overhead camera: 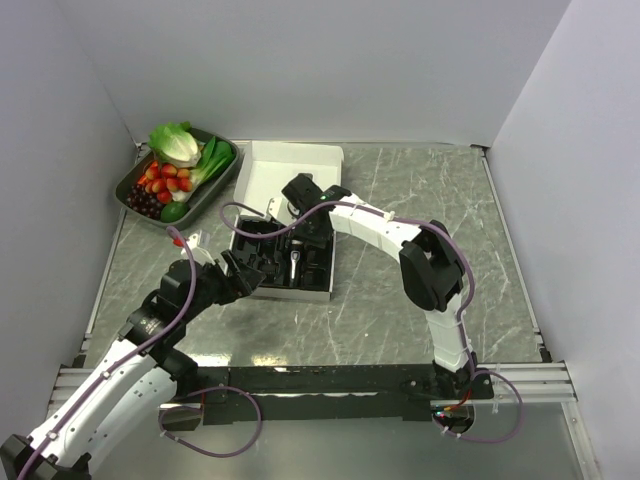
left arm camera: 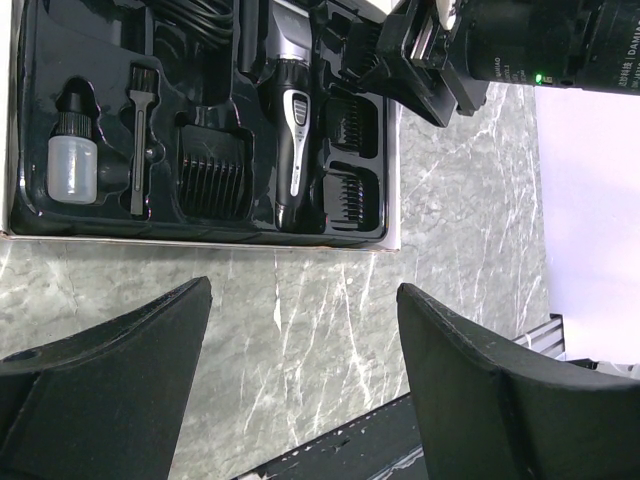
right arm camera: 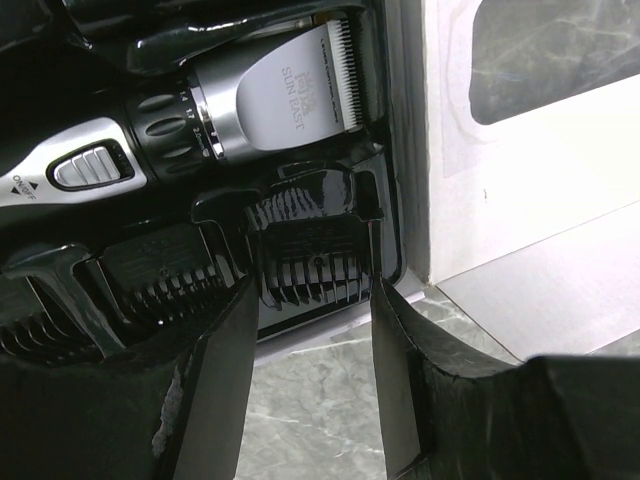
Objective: Sort the hair-cutting tools
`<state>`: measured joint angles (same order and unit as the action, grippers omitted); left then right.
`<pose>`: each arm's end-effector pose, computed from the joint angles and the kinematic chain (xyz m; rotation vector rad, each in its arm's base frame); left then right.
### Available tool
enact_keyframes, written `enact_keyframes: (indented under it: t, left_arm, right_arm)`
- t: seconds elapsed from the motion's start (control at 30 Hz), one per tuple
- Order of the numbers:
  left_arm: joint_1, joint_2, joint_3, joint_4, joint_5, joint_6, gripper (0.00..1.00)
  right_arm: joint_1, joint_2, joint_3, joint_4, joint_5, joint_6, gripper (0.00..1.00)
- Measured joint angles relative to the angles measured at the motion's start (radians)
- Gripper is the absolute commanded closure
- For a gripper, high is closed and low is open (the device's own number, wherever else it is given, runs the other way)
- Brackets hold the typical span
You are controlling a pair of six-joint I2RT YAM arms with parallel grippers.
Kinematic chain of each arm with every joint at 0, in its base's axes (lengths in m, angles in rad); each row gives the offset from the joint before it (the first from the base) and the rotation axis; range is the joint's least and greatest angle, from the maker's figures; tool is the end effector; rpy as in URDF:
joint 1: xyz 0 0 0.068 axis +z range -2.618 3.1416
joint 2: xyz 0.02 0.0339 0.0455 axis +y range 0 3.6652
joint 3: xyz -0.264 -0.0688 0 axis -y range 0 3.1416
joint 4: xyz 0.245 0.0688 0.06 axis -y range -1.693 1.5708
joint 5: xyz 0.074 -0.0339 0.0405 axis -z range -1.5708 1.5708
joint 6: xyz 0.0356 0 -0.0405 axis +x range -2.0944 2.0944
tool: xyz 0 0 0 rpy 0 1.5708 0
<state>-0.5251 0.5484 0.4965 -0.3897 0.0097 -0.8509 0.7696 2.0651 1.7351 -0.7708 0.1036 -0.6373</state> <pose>0.1223 -0.0713 0.2515 -0.3384 2.0994 -0.8632 0.3229 0.3077 0.2257 -1.6983 2.0534 -0.0957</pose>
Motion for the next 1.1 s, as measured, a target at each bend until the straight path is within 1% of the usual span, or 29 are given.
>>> enact_keyframes:
  t: [0.1, 0.23, 0.6, 1.0, 1.1]
  left_arm:
    - [0.000, 0.002, 0.000, 0.002, 0.000, 0.000, 0.19]
    - [0.000, 0.005, 0.000, 0.003, 0.000, 0.000, 0.19]
    - [0.000, 0.005, 0.000, 0.003, 0.000, 0.000, 0.19]
    - [0.000, 0.012, 0.000, 0.004, 0.000, 0.000, 0.19]
    - [0.000, 0.018, 0.000, 0.004, 0.000, 0.000, 0.19]
  right_arm:
    - [-0.003, 0.002, 0.000, -0.003, -0.002, -0.003, 0.83]
    - [-0.006, 0.012, 0.003, -0.005, -0.007, -0.006, 0.72]
    - [-0.011, 0.068, 0.059, -0.016, -0.018, -0.008, 0.69]
    - [-0.011, 0.068, 0.066, -0.027, -0.018, -0.008, 0.57]
    - [-0.011, 0.068, 0.075, -0.040, -0.020, -0.003, 0.50]
